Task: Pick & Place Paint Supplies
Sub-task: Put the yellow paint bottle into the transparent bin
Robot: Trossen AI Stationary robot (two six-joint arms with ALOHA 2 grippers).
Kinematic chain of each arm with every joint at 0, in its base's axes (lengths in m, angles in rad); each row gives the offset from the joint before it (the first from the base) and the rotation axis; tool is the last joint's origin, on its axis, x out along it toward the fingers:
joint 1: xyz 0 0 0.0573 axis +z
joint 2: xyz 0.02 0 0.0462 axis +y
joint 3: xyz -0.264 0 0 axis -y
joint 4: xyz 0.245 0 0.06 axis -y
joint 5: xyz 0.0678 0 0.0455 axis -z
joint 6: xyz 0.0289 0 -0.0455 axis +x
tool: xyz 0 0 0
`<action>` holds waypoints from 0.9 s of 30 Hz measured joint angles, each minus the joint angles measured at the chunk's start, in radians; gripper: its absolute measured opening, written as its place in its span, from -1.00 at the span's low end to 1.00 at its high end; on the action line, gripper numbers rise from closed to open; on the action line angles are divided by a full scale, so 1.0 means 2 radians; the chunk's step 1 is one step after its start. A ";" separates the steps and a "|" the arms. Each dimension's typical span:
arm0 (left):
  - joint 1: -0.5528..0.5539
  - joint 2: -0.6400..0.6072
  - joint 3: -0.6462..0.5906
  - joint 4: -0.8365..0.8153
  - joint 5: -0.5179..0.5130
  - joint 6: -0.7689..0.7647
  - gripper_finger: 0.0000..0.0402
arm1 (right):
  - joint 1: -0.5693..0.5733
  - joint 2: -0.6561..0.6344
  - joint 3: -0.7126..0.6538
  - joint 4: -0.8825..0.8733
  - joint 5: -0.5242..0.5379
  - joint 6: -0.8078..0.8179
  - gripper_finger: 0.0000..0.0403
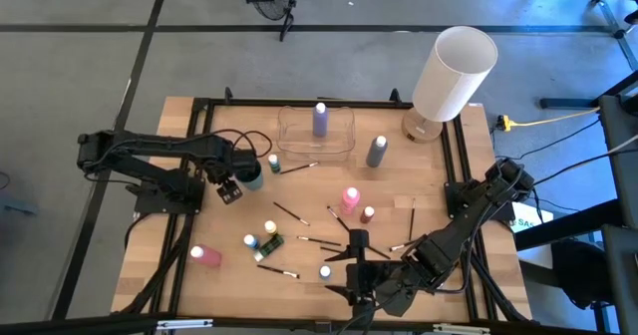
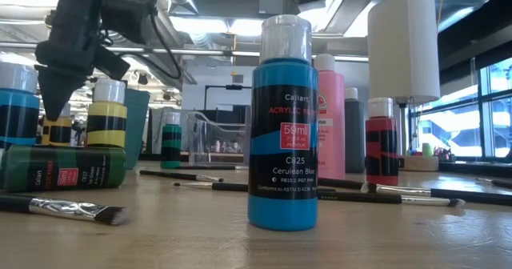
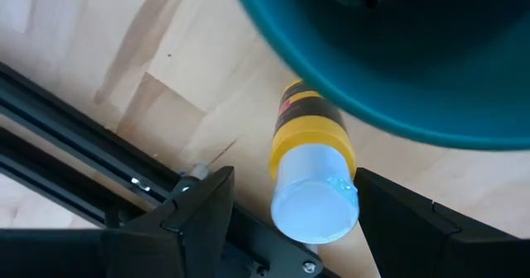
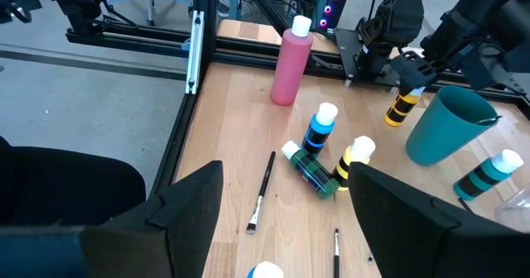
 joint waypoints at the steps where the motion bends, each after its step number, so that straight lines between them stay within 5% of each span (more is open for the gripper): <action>1: 0.002 0.000 0.000 0.000 0.000 0.000 0.19 | 0.000 0.000 0.000 0.000 0.000 0.000 0.31; 15: 0.014 0.000 0.000 0.002 0.004 -0.003 0.14 | -0.001 0.000 0.000 0.000 0.000 -0.003 0.31; 27: 0.014 -0.001 0.001 -0.003 0.020 0.008 -0.41 | 0.000 0.000 0.000 0.000 0.000 -0.003 0.31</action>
